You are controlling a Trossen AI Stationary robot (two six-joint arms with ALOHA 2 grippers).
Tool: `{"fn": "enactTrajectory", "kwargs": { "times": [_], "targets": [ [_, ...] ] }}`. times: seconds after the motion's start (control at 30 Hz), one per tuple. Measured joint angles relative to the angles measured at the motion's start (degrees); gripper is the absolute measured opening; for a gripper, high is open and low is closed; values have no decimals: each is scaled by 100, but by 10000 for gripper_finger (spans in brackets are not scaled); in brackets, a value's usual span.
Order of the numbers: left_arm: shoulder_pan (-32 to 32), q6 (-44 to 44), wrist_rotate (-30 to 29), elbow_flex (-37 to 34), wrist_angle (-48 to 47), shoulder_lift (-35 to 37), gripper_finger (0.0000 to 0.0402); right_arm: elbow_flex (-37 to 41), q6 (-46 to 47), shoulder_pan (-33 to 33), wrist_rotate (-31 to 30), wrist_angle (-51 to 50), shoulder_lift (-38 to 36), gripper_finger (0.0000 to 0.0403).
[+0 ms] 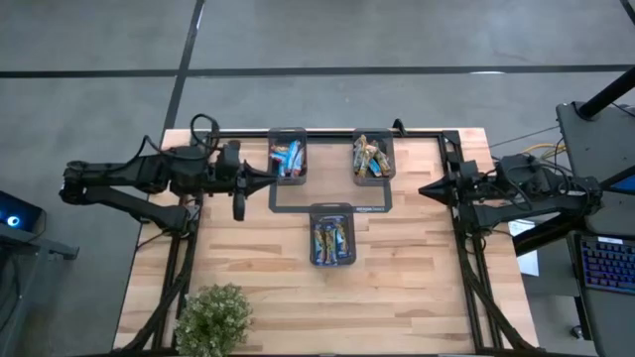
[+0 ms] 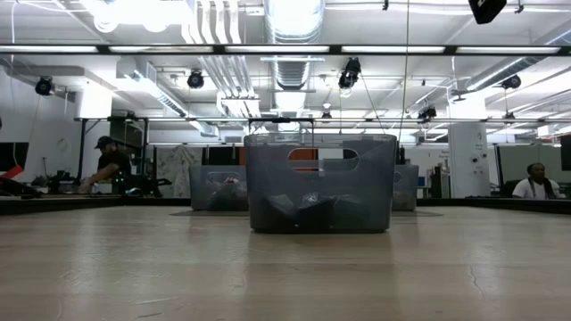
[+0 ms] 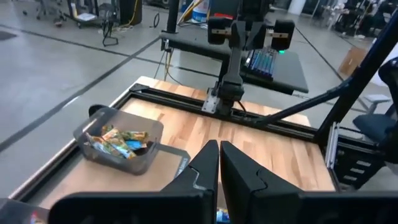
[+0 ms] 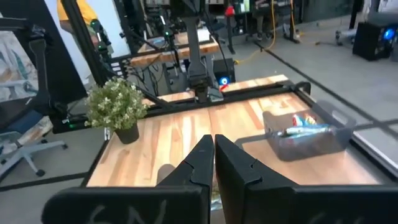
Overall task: Pick and place Granola Bars by type
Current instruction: Return to Home Position
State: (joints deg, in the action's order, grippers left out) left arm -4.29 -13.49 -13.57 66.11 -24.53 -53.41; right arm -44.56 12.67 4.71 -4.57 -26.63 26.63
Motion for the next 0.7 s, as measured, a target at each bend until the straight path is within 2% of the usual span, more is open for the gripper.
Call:
{"fn": "enactTrajectory", "kwargs": {
  "times": [0.23,0.5,0.7],
  "targets": [
    [0,127,8,-595,224,459,0,11,-143,0,1,-2,-30,9],
    [0,156,91,-2118,1881,1228,0,471,-86,-1,1,332,-41,9],
    [0,355,536,-3011,2241,1840,0,1016,-87,-2,8,833,-39,9]
  ]
}}
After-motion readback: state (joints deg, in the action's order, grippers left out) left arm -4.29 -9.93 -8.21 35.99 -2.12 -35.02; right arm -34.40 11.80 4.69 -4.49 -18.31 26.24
